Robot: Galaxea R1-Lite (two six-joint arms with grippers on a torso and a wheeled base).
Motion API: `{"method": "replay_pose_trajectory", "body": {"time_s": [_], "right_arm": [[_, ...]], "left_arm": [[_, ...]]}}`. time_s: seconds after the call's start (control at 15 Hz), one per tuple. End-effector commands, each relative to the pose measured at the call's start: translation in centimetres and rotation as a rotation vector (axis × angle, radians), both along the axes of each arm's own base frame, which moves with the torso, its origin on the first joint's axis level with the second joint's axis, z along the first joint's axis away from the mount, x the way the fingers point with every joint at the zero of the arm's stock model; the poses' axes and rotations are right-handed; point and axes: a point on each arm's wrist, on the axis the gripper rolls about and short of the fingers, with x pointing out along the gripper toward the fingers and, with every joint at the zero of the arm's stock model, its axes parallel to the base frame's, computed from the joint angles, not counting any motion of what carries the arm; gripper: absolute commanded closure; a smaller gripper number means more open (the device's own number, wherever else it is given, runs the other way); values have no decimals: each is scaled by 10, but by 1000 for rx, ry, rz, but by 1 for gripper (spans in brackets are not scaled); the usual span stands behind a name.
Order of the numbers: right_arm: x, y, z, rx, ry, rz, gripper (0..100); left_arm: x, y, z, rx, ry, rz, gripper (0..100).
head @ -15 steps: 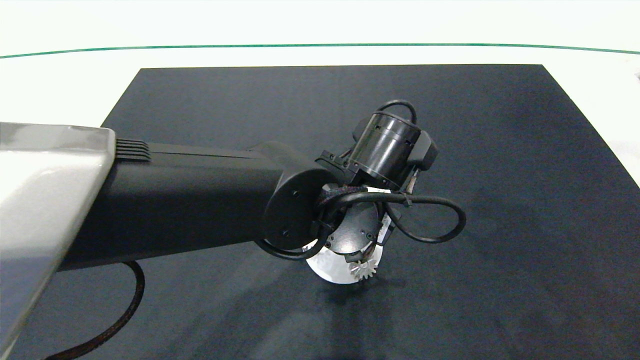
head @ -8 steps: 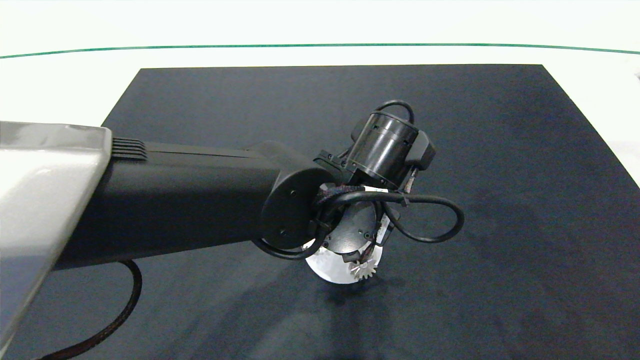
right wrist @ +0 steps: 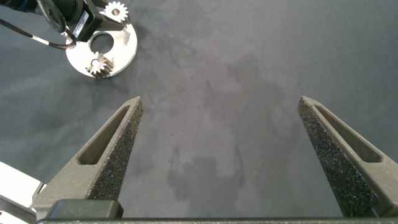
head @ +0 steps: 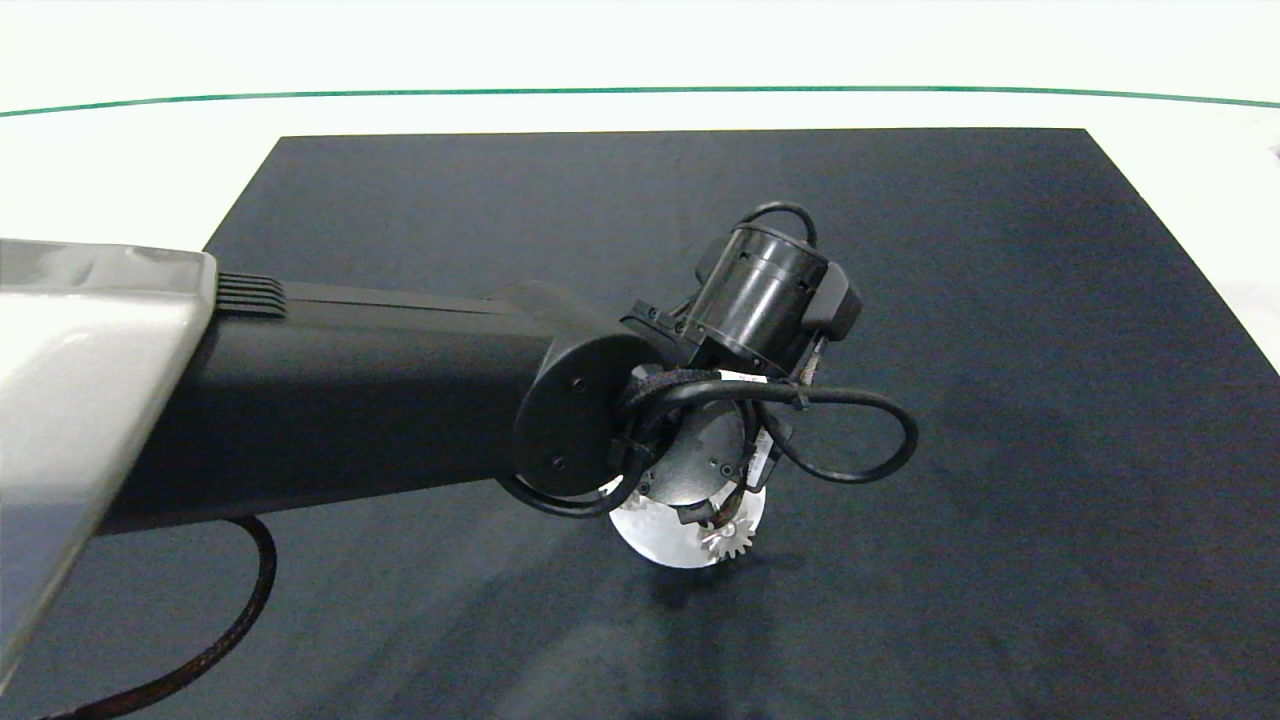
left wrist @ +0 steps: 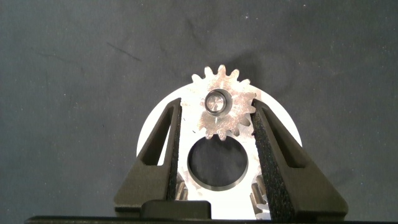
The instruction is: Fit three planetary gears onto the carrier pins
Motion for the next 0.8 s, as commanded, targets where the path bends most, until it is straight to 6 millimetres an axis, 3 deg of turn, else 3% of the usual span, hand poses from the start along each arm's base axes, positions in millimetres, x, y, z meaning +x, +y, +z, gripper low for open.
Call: {"method": "replay_pose_trajectory", "body": {"time_s": [0.07,0.33,0.4,0.8], "right_arm": [[0,0,0,-3,2,-1,0],[0,0,0,-3,2,-1,0],[0,0,0,-3,2,-1,0],[0,0,0,-4,3,-1,0]], "left_arm": [[-1,1,1,-4,0,6,81],[-1,1,1,-8,0,8,81],[-1,1,2,-9,-1,8,0],[-1,2,0,-11,4,12,0]]}}
